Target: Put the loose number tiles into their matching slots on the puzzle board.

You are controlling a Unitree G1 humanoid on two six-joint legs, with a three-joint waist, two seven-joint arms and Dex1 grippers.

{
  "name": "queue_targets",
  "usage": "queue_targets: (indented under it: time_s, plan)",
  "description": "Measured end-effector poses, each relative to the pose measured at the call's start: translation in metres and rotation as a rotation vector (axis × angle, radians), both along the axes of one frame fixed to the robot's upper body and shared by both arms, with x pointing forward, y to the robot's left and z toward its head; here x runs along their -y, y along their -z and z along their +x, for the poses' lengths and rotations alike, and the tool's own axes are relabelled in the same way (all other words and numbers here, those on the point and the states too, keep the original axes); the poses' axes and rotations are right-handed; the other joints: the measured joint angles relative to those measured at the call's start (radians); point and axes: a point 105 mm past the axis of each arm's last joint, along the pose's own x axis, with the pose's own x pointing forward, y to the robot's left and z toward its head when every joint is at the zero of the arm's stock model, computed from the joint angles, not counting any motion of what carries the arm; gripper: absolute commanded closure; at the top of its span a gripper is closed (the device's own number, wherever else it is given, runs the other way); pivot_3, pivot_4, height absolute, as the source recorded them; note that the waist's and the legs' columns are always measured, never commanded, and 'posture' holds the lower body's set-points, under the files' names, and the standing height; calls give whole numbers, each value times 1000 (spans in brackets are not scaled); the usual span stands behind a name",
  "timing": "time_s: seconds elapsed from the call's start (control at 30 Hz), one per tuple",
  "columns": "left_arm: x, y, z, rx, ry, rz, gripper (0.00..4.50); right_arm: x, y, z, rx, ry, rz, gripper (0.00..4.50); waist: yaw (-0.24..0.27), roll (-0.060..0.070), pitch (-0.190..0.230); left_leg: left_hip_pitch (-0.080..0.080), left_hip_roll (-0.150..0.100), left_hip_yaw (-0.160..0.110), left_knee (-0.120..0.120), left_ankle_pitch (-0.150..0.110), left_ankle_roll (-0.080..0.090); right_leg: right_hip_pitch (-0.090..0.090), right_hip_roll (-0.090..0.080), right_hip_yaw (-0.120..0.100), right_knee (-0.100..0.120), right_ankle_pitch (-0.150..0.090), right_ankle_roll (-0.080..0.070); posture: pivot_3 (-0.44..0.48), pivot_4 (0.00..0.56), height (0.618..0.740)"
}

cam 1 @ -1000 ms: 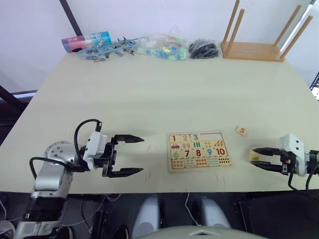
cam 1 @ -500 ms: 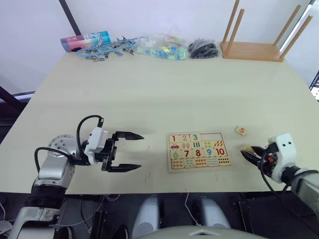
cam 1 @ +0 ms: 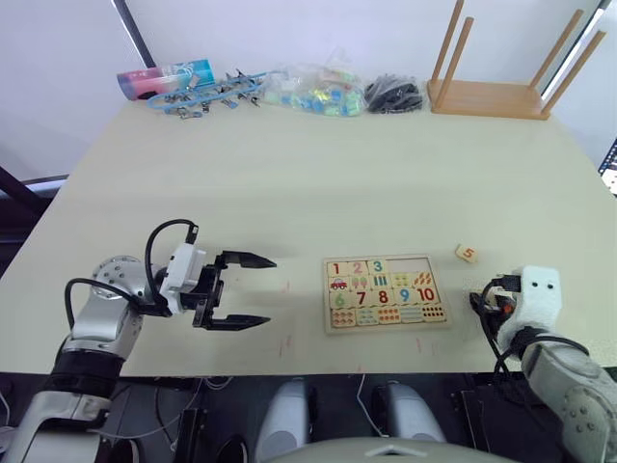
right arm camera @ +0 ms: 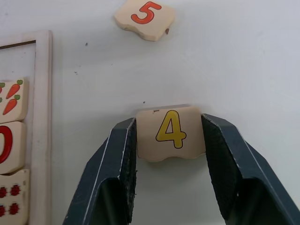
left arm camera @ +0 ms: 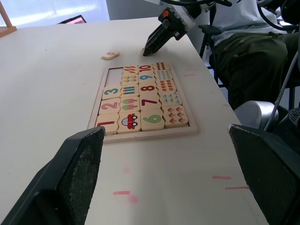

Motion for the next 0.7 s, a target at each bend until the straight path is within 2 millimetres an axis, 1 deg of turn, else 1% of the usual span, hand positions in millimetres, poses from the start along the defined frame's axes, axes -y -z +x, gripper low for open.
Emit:
queue_targets:
  time_s: [0.07,0.13,0.17,0.2,0.23,0.3,0.37,0.4,0.43,0.5,0.53,0.57,0.6,0.7]
  plan:
    - [0,0,0,1,0,1,0,-1,1,0,0,15,5,3006,0,0,0,0,0,0,0,0,0,0,0,0,0,0,0,0,150,737]
    - [0,0,0,5,0,2,0,-1,1,0,6,27,5,1925,0,0,0,0,0,0,0,0,0,0,0,0,0,0,0,0,150,737]
    - [-1,0,0,5,-2,2,0,-1,0,0,12,26,2,1646,0,0,0,0,0,0,0,0,0,0,0,0,0,0,0,0,150,737]
    - [-1,0,0,4,-4,1,0,-4,-1,1,18,14,3,1175,-1,-1,0,0,0,0,0,0,0,0,0,0,0,0,0,0,150,737]
    - [-1,0,0,3,-5,1,0,-6,-1,1,21,5,5,569,0,-1,0,0,0,0,0,0,0,0,0,0,0,0,0,0,150,737]
    - [-2,0,1,2,-7,1,0,-7,-2,1,27,-7,8,76,0,-1,0,0,0,0,0,0,0,0,0,0,0,0,0,0,150,737]
    - [-2,1,0,2,-9,1,0,-6,-2,0,35,-27,4,76,1,0,0,0,0,0,0,0,0,0,0,0,-1,0,0,0,150,737]
    - [-2,1,0,2,-9,-2,0,-2,-5,-2,40,-89,-32,76,1,1,0,0,-1,1,0,0,0,0,-1,0,-1,0,0,0,150,737]
    - [-2,1,0,0,-11,-2,0,1,-7,-4,39,-115,-61,76,0,2,1,0,-1,1,0,0,0,0,-2,1,-2,0,0,0,150,737]
    - [-3,1,0,0,-14,-2,0,11,-20,-6,83,-203,-121,76,0,1,1,0,-1,1,0,0,0,0,-1,1,-2,0,0,0,150,737]
    - [-3,1,0,1,-15,-3,0,12,-29,-5,124,-270,-148,76,-1,1,1,0,0,0,0,0,0,0,0,0,-2,0,0,0,150,737]
    - [-3,1,0,1,-15,-5,0,11,-33,-4,142,-305,-157,76,-1,0,1,0,0,0,0,0,0,0,1,0,-2,0,0,0,150,737]
    - [-2,1,1,6,-16,-14,0,8,-37,-3,169,-380,-154,76,-3,0,1,0,0,0,-1,0,0,0,1,0,-2,0,0,0,150,737]
    - [0,-1,2,18,-24,-40,0,7,-37,-3,196,-534,-129,76,-3,0,1,0,0,0,-1,0,0,1,2,1,-2,0,1,0,150,737]
